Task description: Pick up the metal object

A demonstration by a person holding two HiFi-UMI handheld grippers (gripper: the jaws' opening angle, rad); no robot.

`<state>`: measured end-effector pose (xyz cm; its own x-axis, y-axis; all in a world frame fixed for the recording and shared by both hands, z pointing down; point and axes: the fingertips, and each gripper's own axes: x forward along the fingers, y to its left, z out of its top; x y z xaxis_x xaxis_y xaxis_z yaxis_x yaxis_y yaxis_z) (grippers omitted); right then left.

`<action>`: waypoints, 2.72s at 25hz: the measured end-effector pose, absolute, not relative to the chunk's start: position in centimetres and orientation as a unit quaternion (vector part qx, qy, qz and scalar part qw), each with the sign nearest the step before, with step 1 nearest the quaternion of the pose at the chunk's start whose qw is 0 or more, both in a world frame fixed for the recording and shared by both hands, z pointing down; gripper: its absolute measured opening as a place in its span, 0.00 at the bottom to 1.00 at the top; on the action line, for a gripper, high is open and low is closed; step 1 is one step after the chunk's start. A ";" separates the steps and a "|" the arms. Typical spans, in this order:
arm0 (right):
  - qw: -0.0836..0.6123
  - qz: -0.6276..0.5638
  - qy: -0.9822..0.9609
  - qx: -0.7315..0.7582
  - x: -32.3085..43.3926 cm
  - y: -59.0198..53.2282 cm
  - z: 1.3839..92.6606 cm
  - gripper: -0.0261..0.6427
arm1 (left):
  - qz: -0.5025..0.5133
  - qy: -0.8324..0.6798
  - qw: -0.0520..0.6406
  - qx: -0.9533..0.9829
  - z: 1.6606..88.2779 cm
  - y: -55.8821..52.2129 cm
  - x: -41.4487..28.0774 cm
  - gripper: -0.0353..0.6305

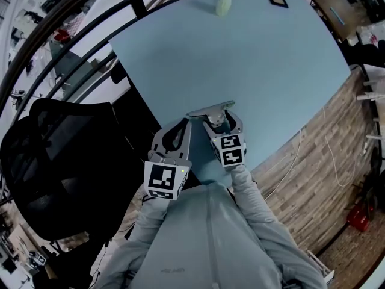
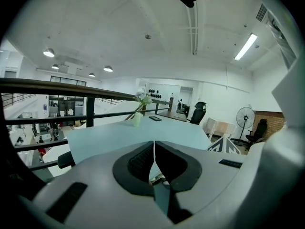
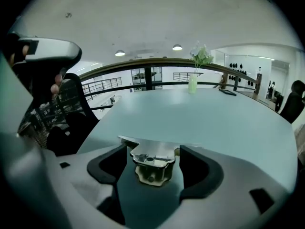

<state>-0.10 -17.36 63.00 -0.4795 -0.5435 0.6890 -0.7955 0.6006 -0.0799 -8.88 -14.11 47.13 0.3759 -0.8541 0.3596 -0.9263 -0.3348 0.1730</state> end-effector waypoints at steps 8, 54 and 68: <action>0.348 0.211 -0.813 0.417 0.3 -17.2 64.4 0.53 | 0.101 -0.549 0.182 0.810 47.3 -14.0 -9.6 0.10; 0.267 0.141 -0.841 0.449 3.1 -18.9 55.8 0.47 | 0.088 -0.558 0.143 0.812 44.2 -13.5 -9.2 0.10; 0.177 0.085 -0.854 0.483 8.8 -17.3 45.7 0.47 | 0.074 -0.537 0.099 0.834 40.0 -12.9 -4.9 0.10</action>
<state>8.81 -17.30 45.71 -0.4713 -0.7941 0.3837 -0.8540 0.5196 0.0265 -4.90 -12.90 39.95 0.4122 -0.8815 0.2303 -0.9109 -0.4036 0.0857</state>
